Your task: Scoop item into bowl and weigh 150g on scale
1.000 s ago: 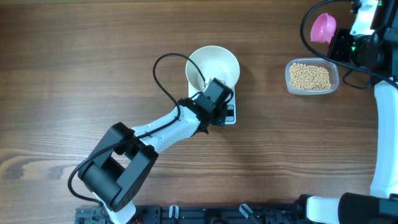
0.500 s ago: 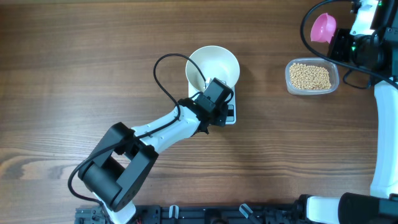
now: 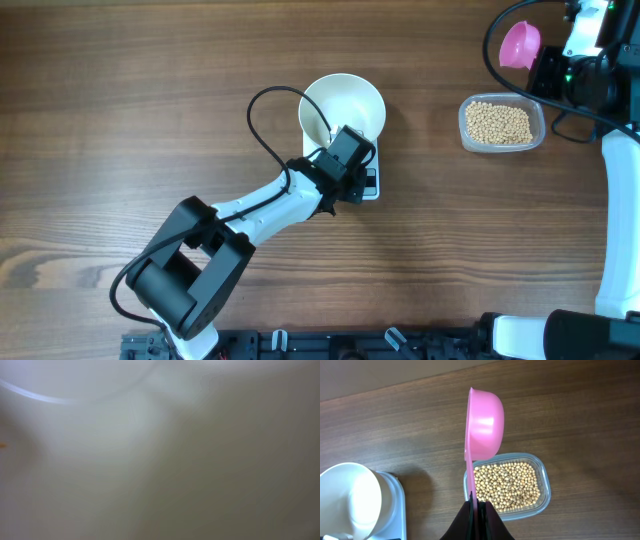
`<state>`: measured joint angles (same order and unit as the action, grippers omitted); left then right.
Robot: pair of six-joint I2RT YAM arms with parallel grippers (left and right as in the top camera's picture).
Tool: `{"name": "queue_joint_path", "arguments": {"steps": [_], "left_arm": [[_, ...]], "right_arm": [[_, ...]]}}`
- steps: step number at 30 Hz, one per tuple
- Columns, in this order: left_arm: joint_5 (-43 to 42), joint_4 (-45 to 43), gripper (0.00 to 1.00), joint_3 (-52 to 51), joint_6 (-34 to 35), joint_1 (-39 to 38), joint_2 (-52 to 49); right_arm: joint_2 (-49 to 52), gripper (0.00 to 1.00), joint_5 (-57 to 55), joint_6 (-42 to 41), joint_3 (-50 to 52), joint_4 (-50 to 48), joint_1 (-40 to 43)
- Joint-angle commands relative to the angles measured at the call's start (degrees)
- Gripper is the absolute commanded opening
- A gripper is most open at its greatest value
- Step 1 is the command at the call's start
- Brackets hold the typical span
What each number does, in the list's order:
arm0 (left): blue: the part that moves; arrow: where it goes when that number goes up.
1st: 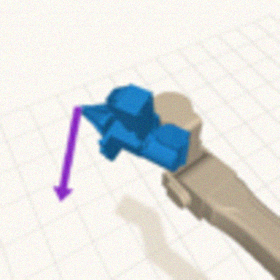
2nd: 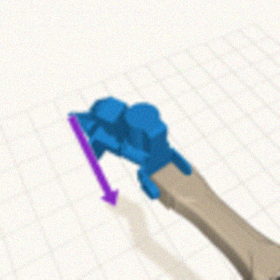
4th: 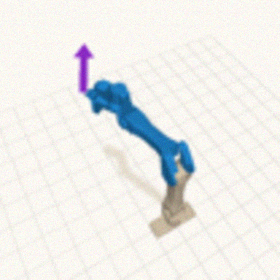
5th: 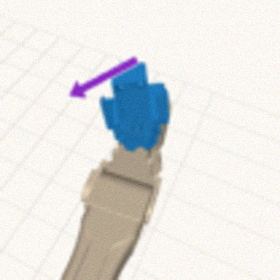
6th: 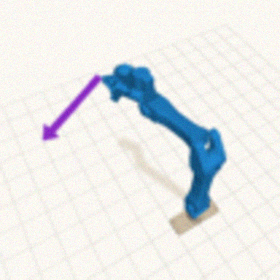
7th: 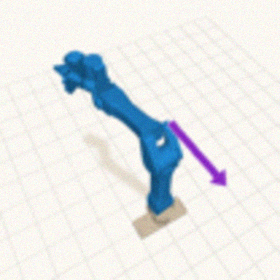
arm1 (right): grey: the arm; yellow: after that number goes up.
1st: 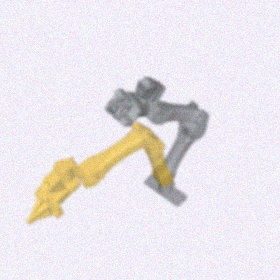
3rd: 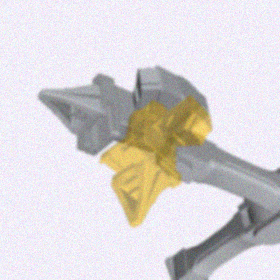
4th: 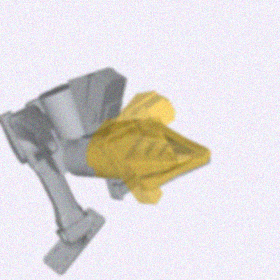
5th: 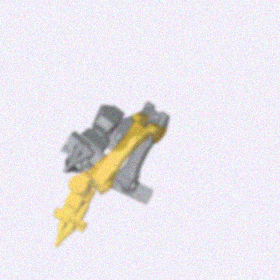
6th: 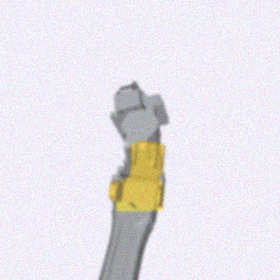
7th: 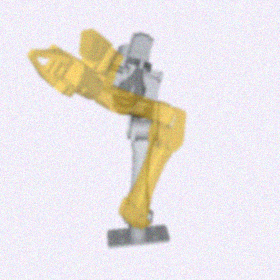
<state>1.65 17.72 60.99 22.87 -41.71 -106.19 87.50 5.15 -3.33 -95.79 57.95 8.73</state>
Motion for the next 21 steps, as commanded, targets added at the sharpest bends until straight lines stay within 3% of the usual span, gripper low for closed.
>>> {"name": "queue_joint_path", "arguments": {"steps": [1, 21], "left_arm": [[-0.33, 0.70, 0.04, -0.35, 0.35, 0.09, -1.73], [0.20, 0.94, 0.04, -0.35, 0.33, 0.11, -2.49]], "right_arm": [[0.24, 0.05, 0.94, 0.33, -0.85, -0.24, 0.24], [0.24, 0.04, 0.96, 0.31, -0.85, 0.24, 0.24]]}}
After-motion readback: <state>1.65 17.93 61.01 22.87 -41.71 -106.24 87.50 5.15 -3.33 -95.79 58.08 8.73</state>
